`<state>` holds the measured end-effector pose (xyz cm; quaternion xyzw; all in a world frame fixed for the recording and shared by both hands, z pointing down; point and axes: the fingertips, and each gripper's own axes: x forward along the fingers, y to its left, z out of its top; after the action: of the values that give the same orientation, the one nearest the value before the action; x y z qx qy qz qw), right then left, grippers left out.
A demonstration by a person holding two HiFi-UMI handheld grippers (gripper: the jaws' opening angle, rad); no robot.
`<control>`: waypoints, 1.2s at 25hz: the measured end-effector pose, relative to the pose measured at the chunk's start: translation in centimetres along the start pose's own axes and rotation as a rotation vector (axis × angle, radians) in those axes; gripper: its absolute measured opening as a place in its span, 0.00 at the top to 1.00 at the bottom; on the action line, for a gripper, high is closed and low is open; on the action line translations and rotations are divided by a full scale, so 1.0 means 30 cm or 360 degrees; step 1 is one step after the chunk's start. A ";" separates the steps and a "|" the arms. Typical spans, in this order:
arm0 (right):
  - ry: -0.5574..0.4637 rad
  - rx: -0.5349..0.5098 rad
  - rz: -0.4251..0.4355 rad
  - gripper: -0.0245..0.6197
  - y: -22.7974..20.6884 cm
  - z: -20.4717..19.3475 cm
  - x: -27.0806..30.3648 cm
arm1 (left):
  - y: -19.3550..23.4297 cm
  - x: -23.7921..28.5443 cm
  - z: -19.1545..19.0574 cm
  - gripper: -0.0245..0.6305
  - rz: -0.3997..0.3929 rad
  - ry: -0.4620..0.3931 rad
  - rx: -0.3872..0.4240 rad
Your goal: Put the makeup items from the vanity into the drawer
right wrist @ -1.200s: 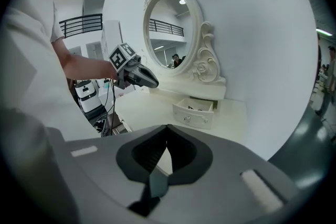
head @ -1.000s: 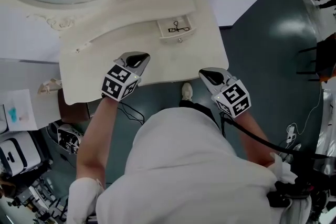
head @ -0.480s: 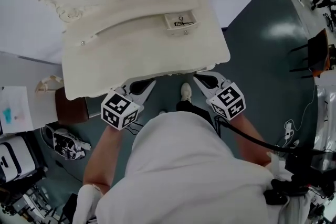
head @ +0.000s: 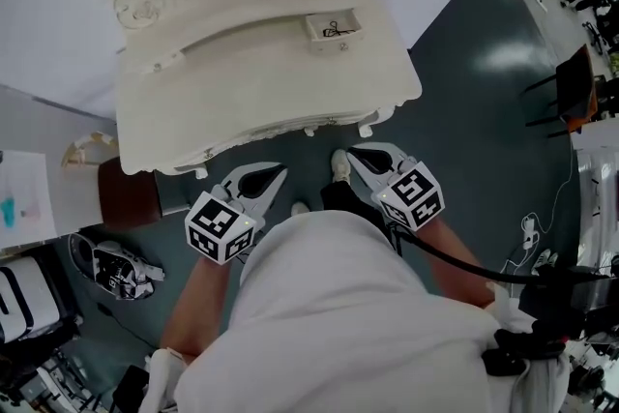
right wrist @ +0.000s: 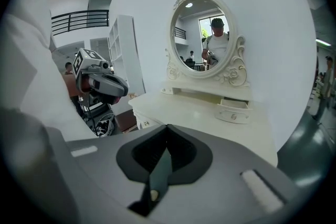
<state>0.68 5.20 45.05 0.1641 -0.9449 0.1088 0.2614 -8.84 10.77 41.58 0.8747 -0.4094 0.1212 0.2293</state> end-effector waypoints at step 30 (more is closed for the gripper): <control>0.0020 -0.0122 0.0057 0.96 0.228 -0.029 0.051 | -0.050 -0.142 -0.108 0.96 0.0003 -0.0046 0.0003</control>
<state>-2.67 11.37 45.78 0.1362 -0.9495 0.0782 0.2715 -10.47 16.05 42.22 0.8761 -0.4135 0.1093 0.2224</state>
